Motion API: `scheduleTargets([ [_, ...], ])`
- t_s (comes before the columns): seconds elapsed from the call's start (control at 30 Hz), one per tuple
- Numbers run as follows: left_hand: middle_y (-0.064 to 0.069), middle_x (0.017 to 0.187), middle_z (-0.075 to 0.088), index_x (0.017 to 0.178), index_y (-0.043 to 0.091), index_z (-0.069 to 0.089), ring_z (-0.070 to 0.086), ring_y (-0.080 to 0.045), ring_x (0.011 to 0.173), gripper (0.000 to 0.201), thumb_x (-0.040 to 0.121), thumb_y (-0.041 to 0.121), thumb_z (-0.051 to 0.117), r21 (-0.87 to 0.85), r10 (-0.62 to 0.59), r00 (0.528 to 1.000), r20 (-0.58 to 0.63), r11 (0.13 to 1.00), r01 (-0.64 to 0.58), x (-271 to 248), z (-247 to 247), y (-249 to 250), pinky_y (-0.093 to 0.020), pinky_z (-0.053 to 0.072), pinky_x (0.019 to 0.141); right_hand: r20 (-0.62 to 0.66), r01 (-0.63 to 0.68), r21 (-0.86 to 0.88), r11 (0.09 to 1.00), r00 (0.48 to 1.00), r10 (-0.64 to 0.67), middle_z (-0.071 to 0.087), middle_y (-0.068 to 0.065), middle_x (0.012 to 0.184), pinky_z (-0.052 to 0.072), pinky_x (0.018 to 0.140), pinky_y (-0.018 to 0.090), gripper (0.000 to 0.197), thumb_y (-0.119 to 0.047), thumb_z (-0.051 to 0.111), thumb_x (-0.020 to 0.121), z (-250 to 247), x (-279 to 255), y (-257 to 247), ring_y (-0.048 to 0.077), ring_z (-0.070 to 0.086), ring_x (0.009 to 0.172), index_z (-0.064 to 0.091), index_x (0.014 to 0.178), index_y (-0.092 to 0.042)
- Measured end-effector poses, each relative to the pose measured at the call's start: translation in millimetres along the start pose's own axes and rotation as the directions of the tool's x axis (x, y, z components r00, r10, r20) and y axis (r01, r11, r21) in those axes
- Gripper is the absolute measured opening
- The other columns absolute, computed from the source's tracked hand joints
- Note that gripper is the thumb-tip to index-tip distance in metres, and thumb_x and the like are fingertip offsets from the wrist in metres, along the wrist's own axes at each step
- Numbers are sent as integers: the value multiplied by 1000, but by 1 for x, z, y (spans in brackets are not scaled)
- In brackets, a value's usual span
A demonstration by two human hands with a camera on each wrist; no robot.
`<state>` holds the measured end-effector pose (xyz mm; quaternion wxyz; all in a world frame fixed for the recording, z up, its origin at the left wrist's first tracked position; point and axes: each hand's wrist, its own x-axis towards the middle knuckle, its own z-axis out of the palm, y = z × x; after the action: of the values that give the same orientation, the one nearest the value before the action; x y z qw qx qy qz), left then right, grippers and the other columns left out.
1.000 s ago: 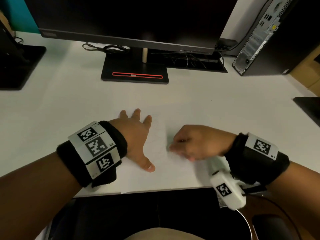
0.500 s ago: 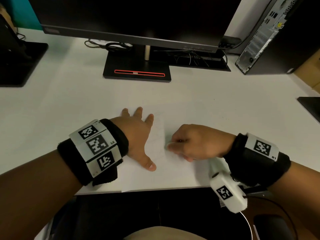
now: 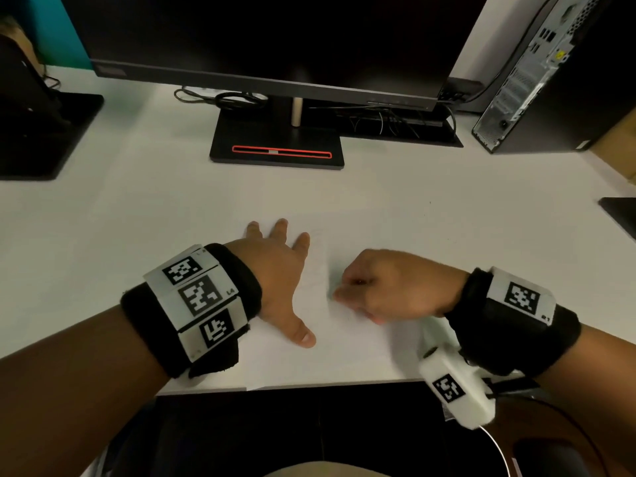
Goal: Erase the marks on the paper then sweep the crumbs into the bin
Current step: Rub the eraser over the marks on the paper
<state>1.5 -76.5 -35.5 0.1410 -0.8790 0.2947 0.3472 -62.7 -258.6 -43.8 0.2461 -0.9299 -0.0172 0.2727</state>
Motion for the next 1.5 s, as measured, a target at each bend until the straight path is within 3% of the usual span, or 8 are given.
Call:
scheduleTargets([
  [0.2,-9,162,-28,154,25,-26,-15,-45,149,150,56,85,70,2,2,1000,-1,1000,-2,1,1,-1,-61,24,117,-99,-54,54,997,993,60,60,-2,53,44,57,24,46,-35,53,99,-12,7,10,13,49,45,63,67,-4],
  [0.33,-9,163,-27,154,25,-26,-15,-45,149,150,56,85,70,7,6,1000,-9,1000,-6,0,1,-1,-60,24,117,12,-50,94,994,999,49,58,1,56,41,48,21,44,-34,54,100,-6,4,7,17,45,46,62,75,2],
  [0.47,-9,162,-28,154,25,-26,-16,-45,149,149,56,85,70,11,4,1000,-5,1000,-4,-1,1,-1,-61,23,117,-103,-99,135,986,988,114,58,9,59,39,44,21,45,-32,55,99,-20,9,15,22,45,49,62,75,6],
  [0.6,-9,162,-28,154,25,-26,-15,-45,149,150,56,85,71,3,6,1000,-9,1000,-6,1,1,-1,-61,24,117,22,-55,102,993,998,53,58,5,57,39,45,20,46,-34,54,99,-4,3,7,21,44,48,62,78,5],
  [0.7,-9,162,-28,154,24,-26,-15,-45,149,150,57,85,70,6,9,1000,-7,1000,-9,0,2,-1,-61,24,117,-61,-103,159,982,992,114,57,7,59,39,45,23,45,-33,55,99,-14,10,13,21,45,50,63,79,7],
  [0.97,-9,162,-29,154,24,-26,-16,-45,149,150,56,85,70,5,11,1000,-3,1000,-11,1,2,-2,-60,25,117,-8,-121,208,971,992,125,54,5,58,36,44,23,36,-32,58,99,-17,13,6,21,41,49,64,71,-9],
  [1.4,-9,161,-31,153,24,-28,-18,-45,148,150,57,83,71,3,14,1000,16,1000,-14,1,2,-1,-63,24,116,41,-87,128,988,996,82,57,9,60,38,43,19,42,-33,55,99,-16,16,0,21,43,49,64,77,2],
  [1.5,-10,161,-31,153,24,-28,-19,-46,148,151,57,83,72,3,15,1000,13,1000,-15,1,2,-2,-63,24,116,29,-118,172,978,993,115,53,5,57,36,44,21,36,-32,59,99,-20,18,1,21,40,48,64,73,-7],
])
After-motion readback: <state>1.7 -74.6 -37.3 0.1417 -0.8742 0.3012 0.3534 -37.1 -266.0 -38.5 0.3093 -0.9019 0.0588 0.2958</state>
